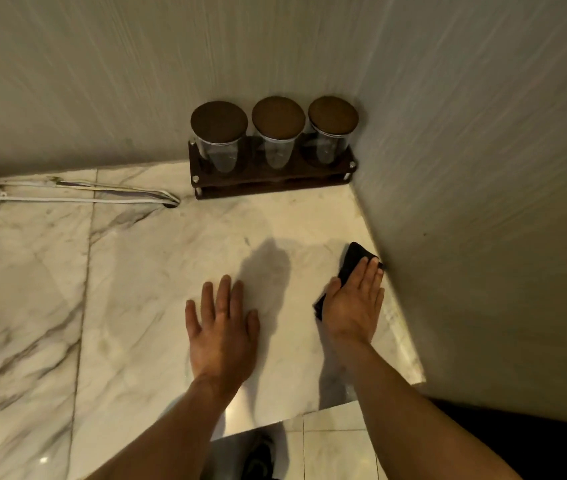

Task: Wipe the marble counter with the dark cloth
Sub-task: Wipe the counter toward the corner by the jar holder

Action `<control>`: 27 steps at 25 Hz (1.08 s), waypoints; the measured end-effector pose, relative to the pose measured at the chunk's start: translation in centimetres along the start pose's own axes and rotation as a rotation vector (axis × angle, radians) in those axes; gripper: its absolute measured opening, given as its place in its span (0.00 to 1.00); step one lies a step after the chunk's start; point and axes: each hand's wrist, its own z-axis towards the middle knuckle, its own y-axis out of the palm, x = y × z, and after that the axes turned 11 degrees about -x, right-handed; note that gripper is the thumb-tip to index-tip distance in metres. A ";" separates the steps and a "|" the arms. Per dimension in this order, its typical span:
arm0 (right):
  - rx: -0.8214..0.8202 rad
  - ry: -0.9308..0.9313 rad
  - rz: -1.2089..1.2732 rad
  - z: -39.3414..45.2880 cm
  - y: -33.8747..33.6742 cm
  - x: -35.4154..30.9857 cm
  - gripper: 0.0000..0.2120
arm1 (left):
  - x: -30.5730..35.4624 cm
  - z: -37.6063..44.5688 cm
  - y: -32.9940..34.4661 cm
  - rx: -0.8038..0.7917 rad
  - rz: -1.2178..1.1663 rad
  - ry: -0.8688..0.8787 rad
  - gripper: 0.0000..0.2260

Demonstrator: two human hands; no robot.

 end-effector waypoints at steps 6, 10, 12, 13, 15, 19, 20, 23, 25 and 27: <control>0.041 0.017 0.072 -4.6 0.1 2.7 0.28 | -0.2 0.1 -0.1 -0.012 -0.070 0.023 0.27; 0.065 0.040 0.148 -7.4 0.0 4.5 0.29 | -0.7 0.3 -0.6 -0.081 -0.108 0.038 0.26; 0.075 0.078 0.169 -8.9 0.1 5.2 0.31 | -1.3 0.1 -1.2 -0.107 -0.122 0.070 0.26; 0.081 0.095 0.174 -9.4 0.1 5.6 0.32 | -1.7 0.1 -1.3 -0.113 -0.125 0.094 0.26; 0.097 0.127 0.202 -10.4 0.3 6.4 0.33 | -2.5 -0.5 -1.4 -0.101 -0.135 0.128 0.28; 0.099 0.166 0.324 -12.2 0.0 7.2 0.31 | -3.5 -3.9 -1.6 -0.084 -0.183 0.144 0.32; 0.090 0.169 0.349 -12.6 -0.1 7.4 0.31 | -3.7 -4.9 -1.6 -0.082 -0.199 0.144 0.32; 0.077 0.160 0.410 -14.1 -0.1 7.8 0.30 | -4.0 -7.7 -1.8 -0.077 -0.257 0.144 0.33; 0.039 0.164 0.445 -15.5 0.0 7.5 0.29 | -4.0 -9.1 -2.3 -0.051 -0.307 0.164 0.34; -0.030 0.141 0.454 -17.3 0.3 6.7 0.29 | -3.7 -10.5 -3.0 -0.051 -0.393 0.174 0.33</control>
